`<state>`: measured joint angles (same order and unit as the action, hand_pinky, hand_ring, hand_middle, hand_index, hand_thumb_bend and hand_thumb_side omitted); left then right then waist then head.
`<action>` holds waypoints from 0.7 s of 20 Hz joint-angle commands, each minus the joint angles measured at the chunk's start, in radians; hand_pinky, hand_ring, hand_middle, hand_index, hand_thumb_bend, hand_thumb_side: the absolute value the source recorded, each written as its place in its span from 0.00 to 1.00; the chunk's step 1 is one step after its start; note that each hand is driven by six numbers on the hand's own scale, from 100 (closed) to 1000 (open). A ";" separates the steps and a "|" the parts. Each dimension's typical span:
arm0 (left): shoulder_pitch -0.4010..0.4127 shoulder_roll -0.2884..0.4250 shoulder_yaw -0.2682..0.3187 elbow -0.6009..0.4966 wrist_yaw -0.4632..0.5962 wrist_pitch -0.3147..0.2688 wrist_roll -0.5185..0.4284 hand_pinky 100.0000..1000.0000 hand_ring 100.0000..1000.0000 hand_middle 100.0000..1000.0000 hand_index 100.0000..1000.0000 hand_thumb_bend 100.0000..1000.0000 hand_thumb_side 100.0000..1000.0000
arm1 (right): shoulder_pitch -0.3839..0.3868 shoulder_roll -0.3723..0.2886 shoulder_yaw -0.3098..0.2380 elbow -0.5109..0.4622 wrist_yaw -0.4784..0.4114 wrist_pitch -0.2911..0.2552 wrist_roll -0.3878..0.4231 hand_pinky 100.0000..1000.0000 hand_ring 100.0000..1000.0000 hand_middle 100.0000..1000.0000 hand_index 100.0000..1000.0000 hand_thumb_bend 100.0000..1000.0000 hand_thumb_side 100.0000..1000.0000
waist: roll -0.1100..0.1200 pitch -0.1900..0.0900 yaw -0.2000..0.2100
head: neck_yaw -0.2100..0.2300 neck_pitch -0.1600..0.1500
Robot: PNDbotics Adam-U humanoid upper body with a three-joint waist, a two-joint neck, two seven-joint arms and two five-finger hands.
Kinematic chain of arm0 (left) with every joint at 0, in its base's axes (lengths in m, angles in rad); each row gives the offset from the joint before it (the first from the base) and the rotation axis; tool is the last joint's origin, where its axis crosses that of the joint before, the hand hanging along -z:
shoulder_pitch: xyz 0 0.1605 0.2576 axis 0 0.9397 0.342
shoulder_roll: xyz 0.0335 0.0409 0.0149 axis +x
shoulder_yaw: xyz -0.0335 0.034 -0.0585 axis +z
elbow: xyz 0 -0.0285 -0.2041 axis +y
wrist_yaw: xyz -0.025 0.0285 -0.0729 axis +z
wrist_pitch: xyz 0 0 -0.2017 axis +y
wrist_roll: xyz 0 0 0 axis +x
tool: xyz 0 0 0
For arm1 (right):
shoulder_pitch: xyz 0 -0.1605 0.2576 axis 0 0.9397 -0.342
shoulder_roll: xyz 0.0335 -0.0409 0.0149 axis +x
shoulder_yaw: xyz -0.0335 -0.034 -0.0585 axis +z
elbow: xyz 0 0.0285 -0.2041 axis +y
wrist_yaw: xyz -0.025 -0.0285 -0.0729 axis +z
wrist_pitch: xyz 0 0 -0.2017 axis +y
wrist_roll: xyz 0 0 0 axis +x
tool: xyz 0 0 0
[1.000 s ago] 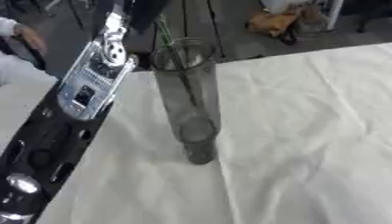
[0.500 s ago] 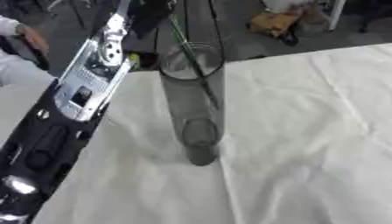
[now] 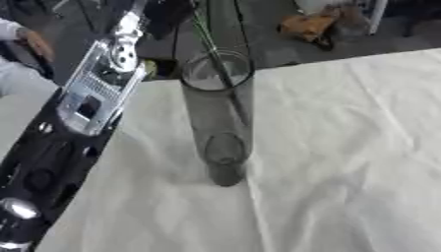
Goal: Arrange flowers into the vase.
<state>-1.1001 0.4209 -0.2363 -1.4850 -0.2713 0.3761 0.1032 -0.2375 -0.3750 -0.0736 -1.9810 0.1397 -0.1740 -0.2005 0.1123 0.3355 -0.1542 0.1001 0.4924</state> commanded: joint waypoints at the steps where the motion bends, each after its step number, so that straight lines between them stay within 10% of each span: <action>1: -0.020 0.027 0.010 -0.027 -0.016 0.001 -0.011 0.42 0.49 0.52 0.57 0.00 0.76 | -0.005 -0.015 -0.008 -0.019 0.002 0.003 0.000 0.53 0.61 0.56 0.80 0.00 1.00 | 0.011 -0.035 0.000 | -0.003 0.002; 14: 0.003 0.084 -0.023 -0.089 -0.236 -0.028 -0.224 0.52 0.59 0.61 0.69 0.00 0.78 | 0.000 -0.014 -0.011 -0.019 0.004 0.008 -0.001 0.53 0.61 0.56 0.80 0.00 1.00 | 0.012 -0.036 0.003 | -0.010 0.005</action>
<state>-1.0811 0.4706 -0.2605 -1.5502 -0.4822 0.3520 -0.0956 -0.2339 -0.3750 -0.0743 -1.9810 0.1397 -0.1685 -0.2007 0.1123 0.3355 -0.1522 0.0925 0.4924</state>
